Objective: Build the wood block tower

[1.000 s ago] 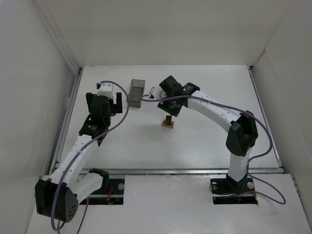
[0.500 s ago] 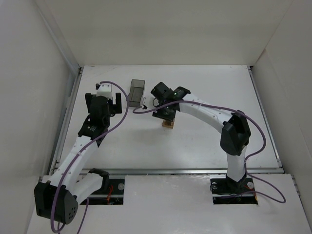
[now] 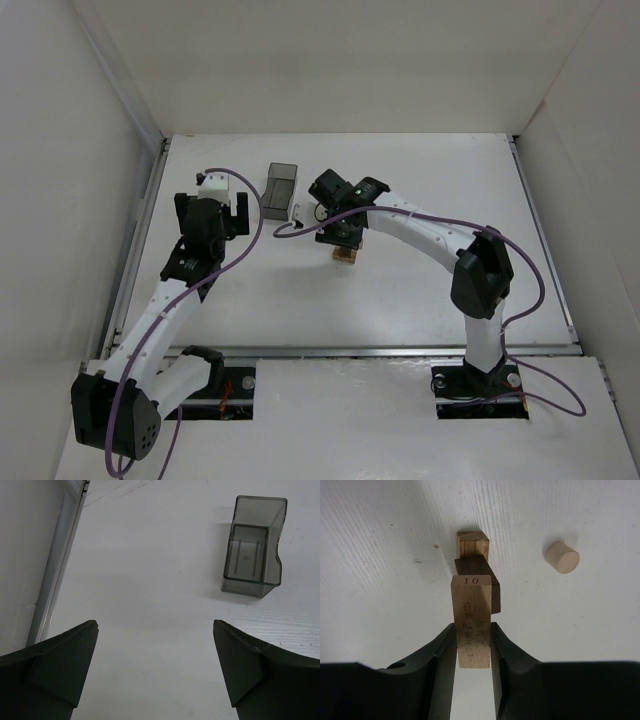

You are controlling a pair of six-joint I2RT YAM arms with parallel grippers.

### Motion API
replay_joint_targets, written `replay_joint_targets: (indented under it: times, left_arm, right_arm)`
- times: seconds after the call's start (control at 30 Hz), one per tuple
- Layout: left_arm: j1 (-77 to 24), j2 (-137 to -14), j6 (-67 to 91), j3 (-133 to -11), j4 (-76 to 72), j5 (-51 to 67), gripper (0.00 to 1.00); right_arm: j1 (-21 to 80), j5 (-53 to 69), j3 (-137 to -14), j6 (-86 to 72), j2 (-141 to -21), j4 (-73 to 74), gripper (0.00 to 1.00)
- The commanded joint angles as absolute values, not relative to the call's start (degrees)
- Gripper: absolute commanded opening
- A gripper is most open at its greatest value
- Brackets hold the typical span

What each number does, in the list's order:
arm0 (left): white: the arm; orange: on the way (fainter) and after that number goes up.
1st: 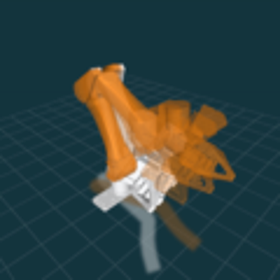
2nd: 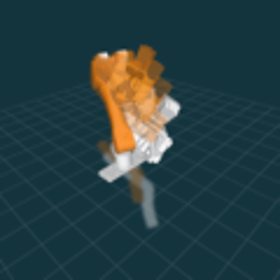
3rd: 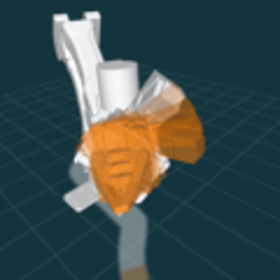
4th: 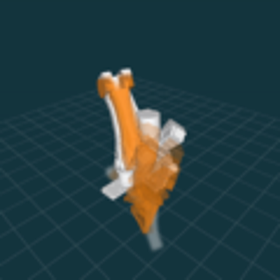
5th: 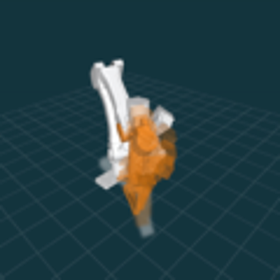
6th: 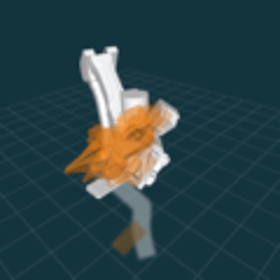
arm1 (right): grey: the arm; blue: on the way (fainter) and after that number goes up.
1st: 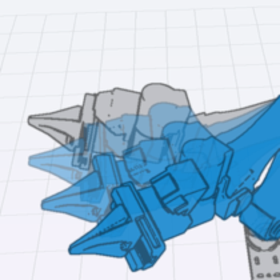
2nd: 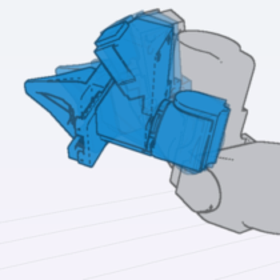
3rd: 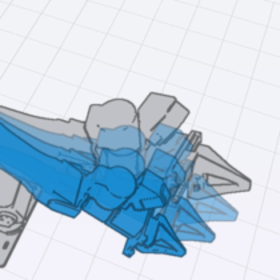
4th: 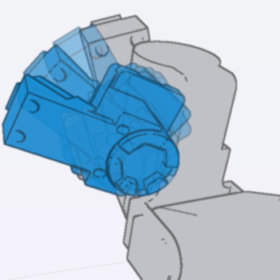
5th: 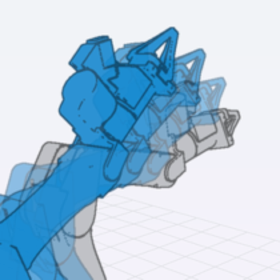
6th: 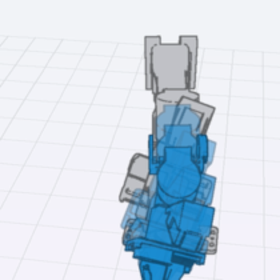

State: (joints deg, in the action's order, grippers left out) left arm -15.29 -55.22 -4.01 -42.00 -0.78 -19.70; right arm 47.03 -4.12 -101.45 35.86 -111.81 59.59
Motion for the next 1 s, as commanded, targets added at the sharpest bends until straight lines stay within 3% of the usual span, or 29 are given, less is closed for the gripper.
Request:
replay_joint_targets:
  times: [0.0, 0.7, 0.97]
  left_arm:
    - [-15.1, -54.2, -4.1, -41.7, -2.0, -19.4, 0.99]
    - [-15.1, -53.7, -4.1, -41.2, -1.5, -19.4, 0.99]
    - [-15.1, -53.7, -4.1, -41.2, -1.5, -19.4, 0.99]
  right_arm:
    - [47.1, -4.0, -104.0, 36.9, -111.4, 59.9, 0.05]
    - [46.1, -2.5, -104.1, 37.4, -113.0, 58.7, 0.06]
    - [46.1, -2.5, -103.5, 37.4, -113.5, 58.2, 0.11]
